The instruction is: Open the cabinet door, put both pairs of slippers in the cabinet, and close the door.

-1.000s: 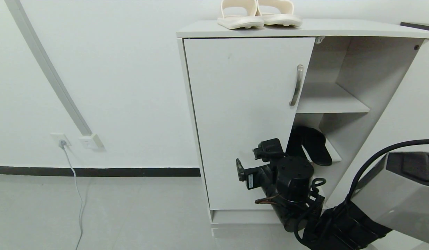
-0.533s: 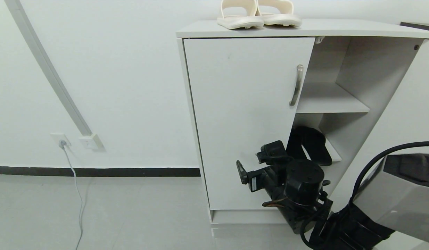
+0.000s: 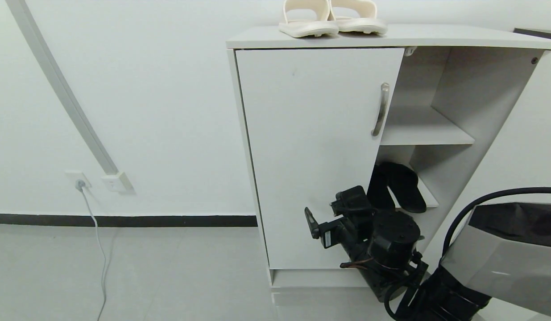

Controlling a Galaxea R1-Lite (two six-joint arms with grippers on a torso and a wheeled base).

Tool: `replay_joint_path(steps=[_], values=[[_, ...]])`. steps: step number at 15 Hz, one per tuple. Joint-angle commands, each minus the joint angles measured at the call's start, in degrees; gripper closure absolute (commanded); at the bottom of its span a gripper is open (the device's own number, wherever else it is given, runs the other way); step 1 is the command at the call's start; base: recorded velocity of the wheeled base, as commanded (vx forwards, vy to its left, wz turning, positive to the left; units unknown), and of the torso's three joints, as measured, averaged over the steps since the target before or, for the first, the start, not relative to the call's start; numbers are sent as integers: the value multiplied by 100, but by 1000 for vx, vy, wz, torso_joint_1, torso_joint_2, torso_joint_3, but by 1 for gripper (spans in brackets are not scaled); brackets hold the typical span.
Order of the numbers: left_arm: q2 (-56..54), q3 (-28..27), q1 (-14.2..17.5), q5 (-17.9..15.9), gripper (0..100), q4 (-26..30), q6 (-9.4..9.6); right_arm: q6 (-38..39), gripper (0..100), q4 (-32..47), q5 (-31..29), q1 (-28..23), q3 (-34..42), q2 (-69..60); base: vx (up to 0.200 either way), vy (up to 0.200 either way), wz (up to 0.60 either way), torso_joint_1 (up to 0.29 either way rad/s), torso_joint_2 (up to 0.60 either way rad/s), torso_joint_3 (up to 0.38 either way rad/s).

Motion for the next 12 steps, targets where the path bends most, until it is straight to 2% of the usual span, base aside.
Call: replay_joint_path(steps=[1, 5, 12], values=[[9, 1, -1, 0, 100, 2, -8, -10, 0, -3, -12, -3, -15, 81, 0, 0, 0, 0, 0, 0], [9, 1, 7, 0, 100, 2, 1, -10, 0, -3, -12, -3, -23, 72, 0, 0, 0, 16, -205, -301], [9, 1, -1, -9, 100, -7, 1, -10, 0, -21, -12, -3, -23, 55, 0, 0, 0, 81, -497, -355]])
